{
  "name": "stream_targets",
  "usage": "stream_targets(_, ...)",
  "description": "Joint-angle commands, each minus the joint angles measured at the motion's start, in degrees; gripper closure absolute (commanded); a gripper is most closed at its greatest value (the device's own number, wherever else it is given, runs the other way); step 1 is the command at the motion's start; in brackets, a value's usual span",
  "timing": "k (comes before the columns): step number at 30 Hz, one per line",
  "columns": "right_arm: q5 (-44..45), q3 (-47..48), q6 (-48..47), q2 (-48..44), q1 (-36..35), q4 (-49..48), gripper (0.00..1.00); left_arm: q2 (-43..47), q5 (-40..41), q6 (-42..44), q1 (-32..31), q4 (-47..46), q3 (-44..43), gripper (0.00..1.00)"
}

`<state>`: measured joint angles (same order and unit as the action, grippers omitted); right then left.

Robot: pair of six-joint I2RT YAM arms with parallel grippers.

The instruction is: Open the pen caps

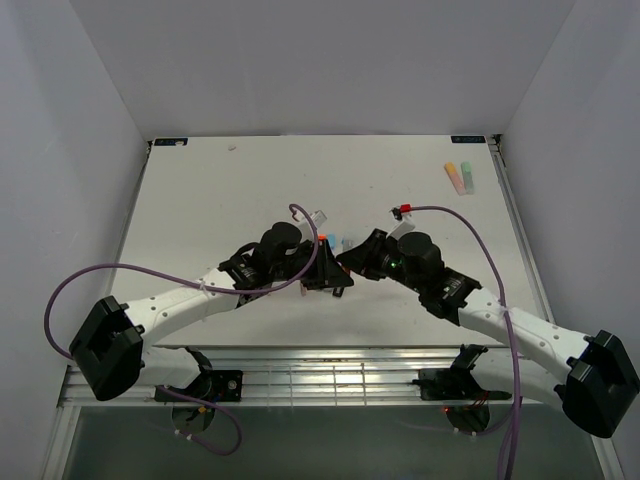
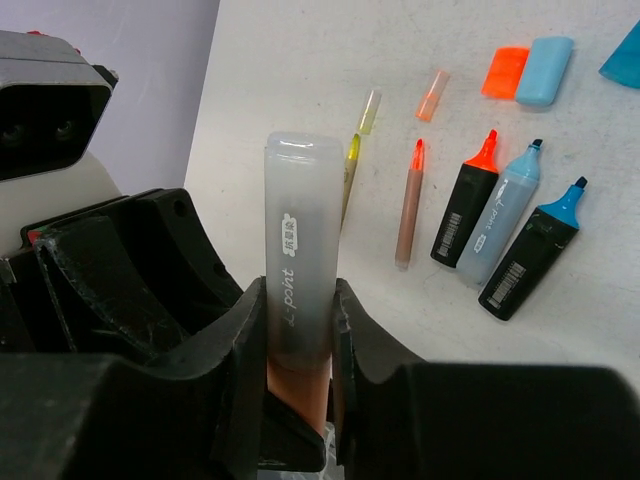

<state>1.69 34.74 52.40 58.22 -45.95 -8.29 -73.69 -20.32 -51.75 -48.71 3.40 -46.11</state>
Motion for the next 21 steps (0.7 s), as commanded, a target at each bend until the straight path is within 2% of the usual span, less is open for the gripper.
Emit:
stream_targets(1,5.07,3.58,-2.65,0.67,-0.28,-1.37,0.92,0.92,-2.44,-0.02,-0.25,-1.38,0.84,1.00)
stream_targets(6,11.57,6.47,-6.61,0.93,1.30,0.20,0.92,2.23,-3.59,-0.02,-0.25,-2.25,3.83,1.00)
stream_targets(12,10.44,9.99,-7.13,2.78,8.50,1.09,0.92,5.57,-3.85,0.68,-0.69,-2.87,8.74,1.00)
stream_targets(17,5.96,13.15,-8.37,5.59,15.18,1.09,0.92,7.86,-3.33,0.24,-0.86,-2.96,11.91,1.00)
stream_targets(21,2.88,14.30,-9.60,6.21,16.95,2.04,0.92,9.18,-1.84,0.59,-0.86,-1.73,12.62,1.00)
